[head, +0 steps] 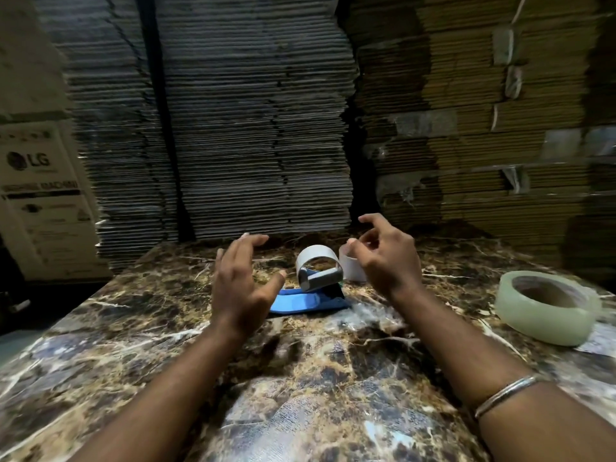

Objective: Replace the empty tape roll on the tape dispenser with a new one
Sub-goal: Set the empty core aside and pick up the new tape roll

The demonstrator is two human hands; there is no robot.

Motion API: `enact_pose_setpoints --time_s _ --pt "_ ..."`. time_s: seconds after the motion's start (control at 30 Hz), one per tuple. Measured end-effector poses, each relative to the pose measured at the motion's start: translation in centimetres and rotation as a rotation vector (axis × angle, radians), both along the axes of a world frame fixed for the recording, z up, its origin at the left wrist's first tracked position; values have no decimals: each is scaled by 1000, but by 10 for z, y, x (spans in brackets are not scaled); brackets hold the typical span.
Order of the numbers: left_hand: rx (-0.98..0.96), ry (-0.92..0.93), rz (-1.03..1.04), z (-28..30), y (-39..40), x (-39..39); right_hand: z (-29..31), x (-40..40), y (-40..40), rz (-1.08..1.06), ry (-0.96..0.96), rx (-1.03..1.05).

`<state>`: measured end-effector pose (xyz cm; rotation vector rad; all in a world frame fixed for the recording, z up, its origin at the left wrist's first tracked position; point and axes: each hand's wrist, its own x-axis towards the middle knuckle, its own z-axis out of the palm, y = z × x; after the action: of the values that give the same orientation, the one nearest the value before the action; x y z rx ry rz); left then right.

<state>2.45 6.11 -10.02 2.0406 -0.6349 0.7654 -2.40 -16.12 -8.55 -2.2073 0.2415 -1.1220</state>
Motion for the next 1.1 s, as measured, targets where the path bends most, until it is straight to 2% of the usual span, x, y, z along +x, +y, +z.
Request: enact_pose_setpoints --time_s 0.2,0.43,0.57,0.7,0.93,1.03,1.1 --pt "-56 -105 -121 23 -49 -30 9 -4 -10 -91 -175 57" --pt "-308 -7 -214 34 -136 -59 16 -16 -34 -178 -397 170" --pt "-245 -10 -220 16 -166 -65 16 -19 -46 -257 -433 219" --pt "-120 -74 -231 -3 -166 -59 17 -18 -50 -308 -383 236" --pt "-33 15 -283 -13 -160 -59 21 -23 -39 -343 -308 229" --pt "-16 37 -279 -15 -158 -57 28 -34 -41 -383 -113 188" --pt "0 43 -279 -15 -157 -56 30 -47 -46 -389 63 90"
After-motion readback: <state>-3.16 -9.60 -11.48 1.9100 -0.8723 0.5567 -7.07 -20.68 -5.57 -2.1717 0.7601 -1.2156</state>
